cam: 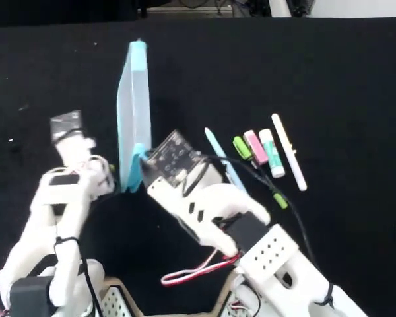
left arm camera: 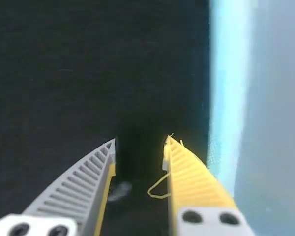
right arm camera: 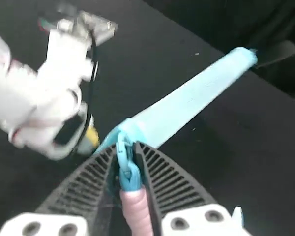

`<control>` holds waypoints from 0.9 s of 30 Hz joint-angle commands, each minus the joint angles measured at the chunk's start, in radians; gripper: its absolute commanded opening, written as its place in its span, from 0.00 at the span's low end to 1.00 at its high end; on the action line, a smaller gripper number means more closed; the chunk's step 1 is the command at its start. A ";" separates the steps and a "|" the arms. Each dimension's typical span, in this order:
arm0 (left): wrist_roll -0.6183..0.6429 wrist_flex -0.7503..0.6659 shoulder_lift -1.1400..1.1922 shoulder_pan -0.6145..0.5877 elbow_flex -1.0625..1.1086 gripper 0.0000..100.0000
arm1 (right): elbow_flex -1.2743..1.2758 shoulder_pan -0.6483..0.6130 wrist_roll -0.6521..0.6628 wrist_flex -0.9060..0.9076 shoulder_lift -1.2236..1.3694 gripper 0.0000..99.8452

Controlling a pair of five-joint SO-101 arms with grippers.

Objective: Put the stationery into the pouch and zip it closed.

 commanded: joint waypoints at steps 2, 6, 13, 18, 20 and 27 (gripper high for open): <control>0.012 0.189 -0.104 -0.196 -0.139 0.16 | -0.004 -0.126 0.008 -0.028 -0.025 0.01; 0.011 0.207 -0.144 -0.179 -0.114 0.16 | -0.007 -0.144 0.009 -0.028 -0.030 0.01; 0.011 0.110 -0.152 -0.051 -0.028 0.16 | -0.010 -0.078 0.009 -0.034 -0.031 0.01; 0.009 0.110 -0.144 0.048 -0.012 0.16 | -0.012 0.015 0.002 -0.118 -0.031 0.01; 0.000 0.107 -0.149 0.091 0.004 0.16 | -0.007 0.040 0.000 -0.144 -0.031 0.01; -0.068 0.106 -0.144 0.252 0.035 0.16 | -0.005 0.040 0.000 -0.153 -0.030 0.01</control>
